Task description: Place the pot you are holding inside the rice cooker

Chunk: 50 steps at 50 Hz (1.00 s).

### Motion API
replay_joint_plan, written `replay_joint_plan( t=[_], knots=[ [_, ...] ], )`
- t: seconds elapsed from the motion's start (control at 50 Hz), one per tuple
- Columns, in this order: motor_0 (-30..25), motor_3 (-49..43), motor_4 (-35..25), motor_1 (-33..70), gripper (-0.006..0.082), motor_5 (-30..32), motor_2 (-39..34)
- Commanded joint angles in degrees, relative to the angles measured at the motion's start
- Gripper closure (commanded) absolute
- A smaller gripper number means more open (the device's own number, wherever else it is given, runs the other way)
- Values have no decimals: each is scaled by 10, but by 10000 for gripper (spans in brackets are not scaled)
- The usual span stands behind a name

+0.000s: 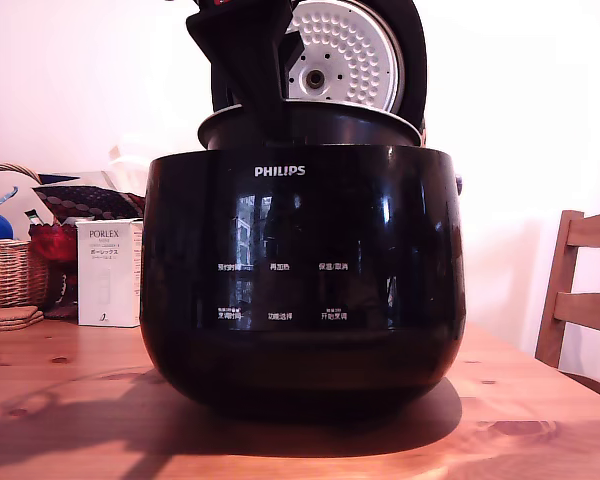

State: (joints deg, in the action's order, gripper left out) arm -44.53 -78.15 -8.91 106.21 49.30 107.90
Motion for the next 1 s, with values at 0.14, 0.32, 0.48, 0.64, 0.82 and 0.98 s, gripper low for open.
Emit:
replay_joint_plan(
  t=[0.14,0.32,0.48,0.64,0.82,0.98],
  knots=[
    [7,6,-1,-22,614,-16,20],
    [7,3,-1,-22,614,-33,20],
    [7,3,-2,-22,614,-75,20],
    [7,2,-7,-22,614,-104,20],
    [7,1,-7,-22,615,-134,20],
    [7,1,-7,-22,614,-184,20]
  ],
)
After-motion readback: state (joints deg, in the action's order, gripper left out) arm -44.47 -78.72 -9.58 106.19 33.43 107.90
